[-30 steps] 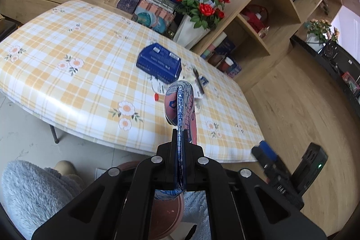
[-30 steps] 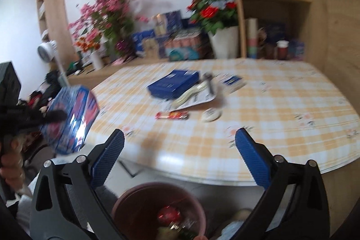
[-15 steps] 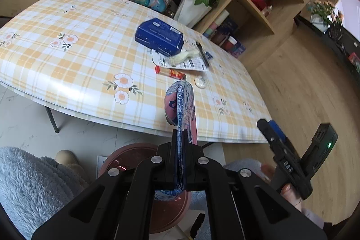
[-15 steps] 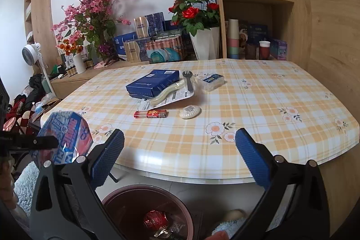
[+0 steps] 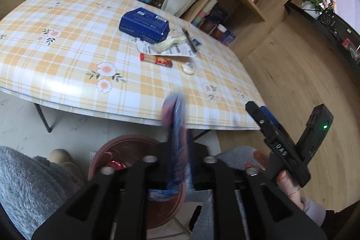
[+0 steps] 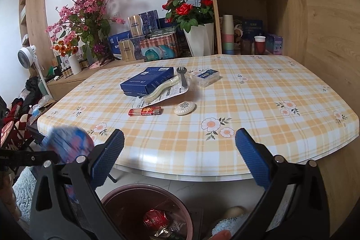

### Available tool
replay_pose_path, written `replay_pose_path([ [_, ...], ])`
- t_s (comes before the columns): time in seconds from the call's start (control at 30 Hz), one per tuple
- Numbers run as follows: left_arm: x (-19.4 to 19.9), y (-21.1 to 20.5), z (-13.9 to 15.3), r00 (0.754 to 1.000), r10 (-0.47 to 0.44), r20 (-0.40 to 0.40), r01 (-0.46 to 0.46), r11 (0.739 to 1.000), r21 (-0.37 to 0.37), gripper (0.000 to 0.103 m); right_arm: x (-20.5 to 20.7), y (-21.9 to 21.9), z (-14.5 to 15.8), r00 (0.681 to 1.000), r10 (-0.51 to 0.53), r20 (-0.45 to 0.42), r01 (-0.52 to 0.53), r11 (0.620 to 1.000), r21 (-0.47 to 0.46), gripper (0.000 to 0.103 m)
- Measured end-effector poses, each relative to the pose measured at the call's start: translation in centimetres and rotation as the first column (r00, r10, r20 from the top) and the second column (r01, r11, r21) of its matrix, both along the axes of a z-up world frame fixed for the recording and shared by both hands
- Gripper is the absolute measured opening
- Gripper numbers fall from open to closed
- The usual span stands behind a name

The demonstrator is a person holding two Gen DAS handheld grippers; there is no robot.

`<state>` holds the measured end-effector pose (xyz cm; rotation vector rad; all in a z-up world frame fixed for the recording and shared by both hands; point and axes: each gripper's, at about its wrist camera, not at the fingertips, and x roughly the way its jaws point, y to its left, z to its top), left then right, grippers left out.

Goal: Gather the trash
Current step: 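Carry the blue snack bag over the bin and open the left gripper, then grasp the black spork in its clear wrapper with the right gripper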

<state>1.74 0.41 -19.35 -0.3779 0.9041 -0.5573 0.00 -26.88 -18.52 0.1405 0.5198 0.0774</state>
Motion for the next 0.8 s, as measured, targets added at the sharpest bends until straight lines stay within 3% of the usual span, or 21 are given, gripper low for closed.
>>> replay_pose_path([
  [0.03, -0.1, 0.1, 0.2, 1.0, 0.007, 0.015, -0.007, 1.0, -0.004, 0.039, 0.0, 0.0, 0.0, 1.0, -0.001, 0.0, 0.001, 1.0, 0.0, 0.097],
  [0.17, -0.4, 0.7, 1.4, 0.995, 0.055, 0.077, -0.055, 0.998, 0.0, 0.061, -0.1, -0.1, 0.0, 1.0, -0.005, -0.001, 0.005, 1.0, 0.006, 0.097],
  [0.23, -0.5, 1.2, 1.9, 0.989, 0.097, 0.111, -0.101, 0.995, 0.026, 0.08, 0.0, -0.2, 0.0, 1.0, -0.006, -0.004, 0.006, 1.0, 0.01, 0.097],
  [0.33, -0.3, 1.9, 2.4, 0.977, 0.156, 0.145, -0.167, 0.983, 0.069, 0.094, 0.1, -0.3, -0.1, 1.0, -0.009, -0.007, 0.009, 1.0, 0.015, 0.097],
  [0.57, 0.9, 3.7, 3.8, 0.943, 0.221, 0.248, -0.269, 0.946, 0.18, 0.097, 0.7, -1.3, 0.1, 1.0, -0.022, -0.015, 0.023, 0.998, 0.051, 0.097],
  [0.8, 2.7, 4.9, 5.7, 0.916, 0.223, 0.333, -0.303, 0.93, 0.21, 0.097, 2.8, -3.0, 0.9, 0.998, -0.049, -0.038, 0.05, 0.998, 0.035, 0.097],
])
